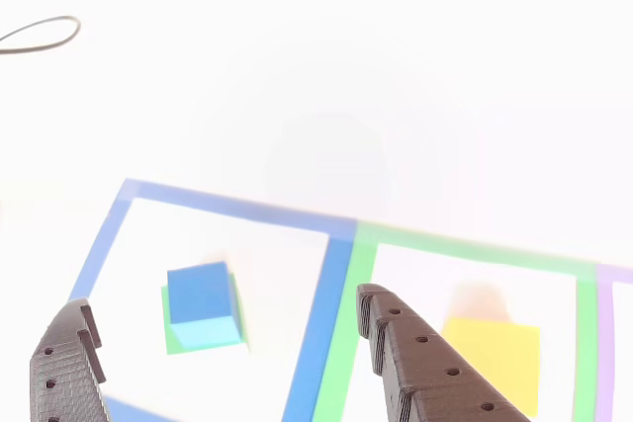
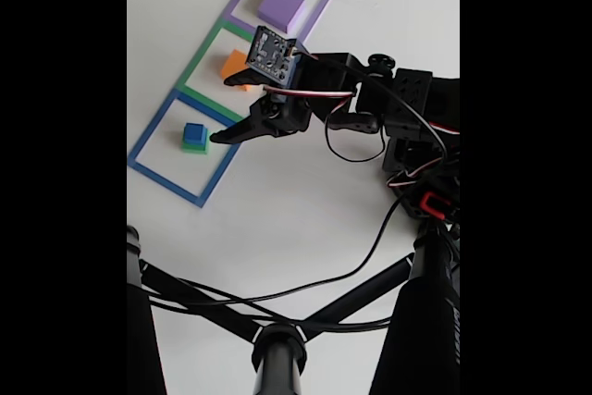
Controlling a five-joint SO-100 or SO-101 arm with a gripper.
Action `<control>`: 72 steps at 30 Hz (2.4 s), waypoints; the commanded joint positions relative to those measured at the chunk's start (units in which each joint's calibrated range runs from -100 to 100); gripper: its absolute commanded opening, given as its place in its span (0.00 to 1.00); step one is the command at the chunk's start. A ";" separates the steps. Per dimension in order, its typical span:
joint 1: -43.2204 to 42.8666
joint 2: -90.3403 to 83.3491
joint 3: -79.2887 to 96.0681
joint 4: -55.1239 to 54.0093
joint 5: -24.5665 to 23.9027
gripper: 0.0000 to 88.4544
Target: Tower of hanoi
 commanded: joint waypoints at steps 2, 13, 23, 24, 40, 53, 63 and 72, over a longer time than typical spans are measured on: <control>-1.22 9.04 4.27 -20.33 0.39 0.33; -1.70 29.63 8.45 -47.30 0.39 0.33; -2.94 45.45 3.99 -60.66 0.39 0.32; -3.04 46.58 3.36 -61.22 0.39 0.32; -4.86 59.82 -3.64 -68.67 0.39 0.32; -6.59 65.56 -7.19 -70.46 0.39 0.31; -6.97 66.44 -7.28 -70.86 0.39 0.23; -7.06 67.33 -7.92 -70.78 0.39 0.15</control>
